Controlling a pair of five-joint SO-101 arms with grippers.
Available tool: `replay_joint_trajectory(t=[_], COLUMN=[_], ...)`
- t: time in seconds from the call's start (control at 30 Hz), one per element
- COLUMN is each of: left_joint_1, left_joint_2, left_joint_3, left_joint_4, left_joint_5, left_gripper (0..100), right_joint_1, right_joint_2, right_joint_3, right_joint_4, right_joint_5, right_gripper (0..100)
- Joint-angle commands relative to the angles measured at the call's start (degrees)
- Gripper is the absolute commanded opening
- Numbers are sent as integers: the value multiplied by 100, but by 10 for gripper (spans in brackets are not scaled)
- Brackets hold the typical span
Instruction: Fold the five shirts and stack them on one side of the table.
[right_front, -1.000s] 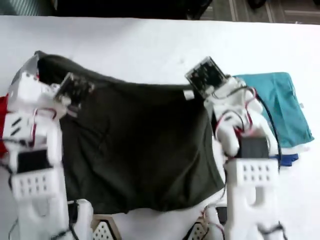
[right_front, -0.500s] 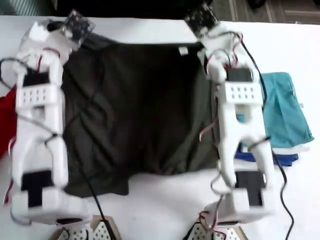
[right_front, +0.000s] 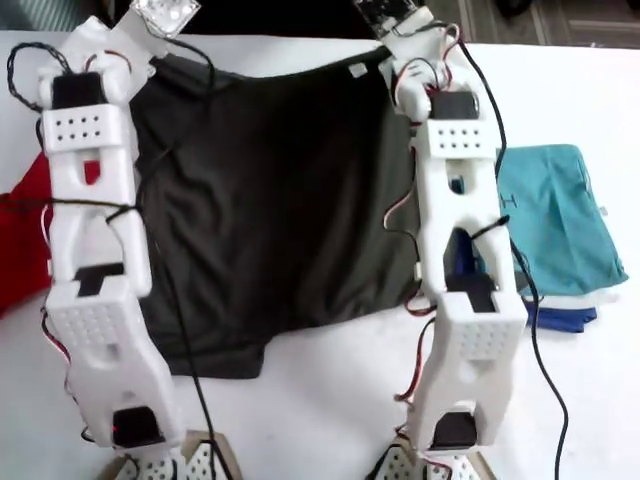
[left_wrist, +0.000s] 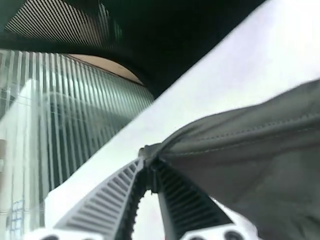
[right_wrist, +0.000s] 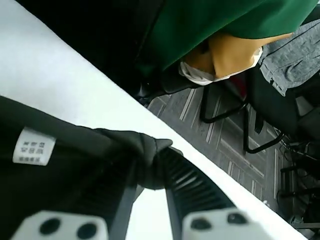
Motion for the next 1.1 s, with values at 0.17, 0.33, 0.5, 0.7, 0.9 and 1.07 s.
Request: replay_joint_trajectory(t=[0.17,0.33,0.5,0.7,0.9,1.07], left_joint_1=[40,-4,92,347,303,251], left_joint_2=[4,-189,-1420,-3398,-4752,-5393], left_joint_3=[-1662,-1424,527,4070,6497,7701], left_joint_4=[3270,4018,4026,4000,4000,4018], left_joint_5=[18,149,141,9,18,0], left_gripper=[21,20,20,20,20,20], right_joint_1=[57,57,163,224,673,866], right_joint_2=[-101,-92,-110,-163,-576,-1420], right_joint_3=[-730,-747,-747,-747,-185,1196], right_joint_4=[2158,3275,4207,5763,5938,5938], right_joint_5=[-35,-18,-9,475,607,1011], right_gripper=[19,19,19,19,19,19])
